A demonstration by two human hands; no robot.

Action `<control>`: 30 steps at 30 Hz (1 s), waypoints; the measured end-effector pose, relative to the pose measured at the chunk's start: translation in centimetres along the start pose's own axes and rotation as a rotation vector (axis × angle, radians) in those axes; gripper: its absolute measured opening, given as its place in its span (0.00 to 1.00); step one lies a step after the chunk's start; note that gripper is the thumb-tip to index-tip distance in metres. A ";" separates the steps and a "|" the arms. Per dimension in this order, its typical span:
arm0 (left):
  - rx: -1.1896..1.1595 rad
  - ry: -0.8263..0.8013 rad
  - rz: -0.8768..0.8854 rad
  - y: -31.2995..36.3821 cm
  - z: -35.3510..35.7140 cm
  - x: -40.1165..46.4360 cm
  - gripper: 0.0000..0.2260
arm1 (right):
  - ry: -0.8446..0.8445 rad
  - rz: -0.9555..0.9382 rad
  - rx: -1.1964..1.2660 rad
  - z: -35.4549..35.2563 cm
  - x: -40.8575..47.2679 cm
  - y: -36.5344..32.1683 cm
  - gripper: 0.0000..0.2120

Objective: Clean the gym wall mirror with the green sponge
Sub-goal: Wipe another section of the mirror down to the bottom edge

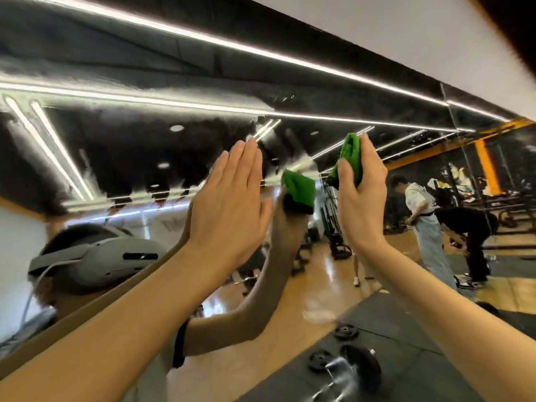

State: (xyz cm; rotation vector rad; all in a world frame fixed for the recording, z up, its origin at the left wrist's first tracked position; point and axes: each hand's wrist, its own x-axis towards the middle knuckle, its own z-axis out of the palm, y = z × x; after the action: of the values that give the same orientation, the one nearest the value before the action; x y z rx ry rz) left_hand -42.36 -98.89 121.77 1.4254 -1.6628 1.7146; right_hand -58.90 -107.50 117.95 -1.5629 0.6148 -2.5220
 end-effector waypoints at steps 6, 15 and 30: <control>0.026 -0.110 0.008 0.1 -0.9 0.0 0.34 | 0.107 0.136 0.084 -0.5 -0.1 2.0 0.24; -0.031 0.011 -0.078 0.9 0.5 0.2 0.30 | -0.183 -0.433 -0.112 6.4 2.4 0.6 0.24; 0.008 0.069 -0.237 3.2 1.9 0.2 0.29 | -0.205 -0.261 -0.216 1.6 12.6 11.2 0.26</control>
State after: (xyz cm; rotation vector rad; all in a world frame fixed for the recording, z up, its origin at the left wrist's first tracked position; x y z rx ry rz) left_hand -44.29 -101.46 119.80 1.4831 -1.3913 1.6194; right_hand -64.59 -121.93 124.70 -2.0702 0.7170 -2.4909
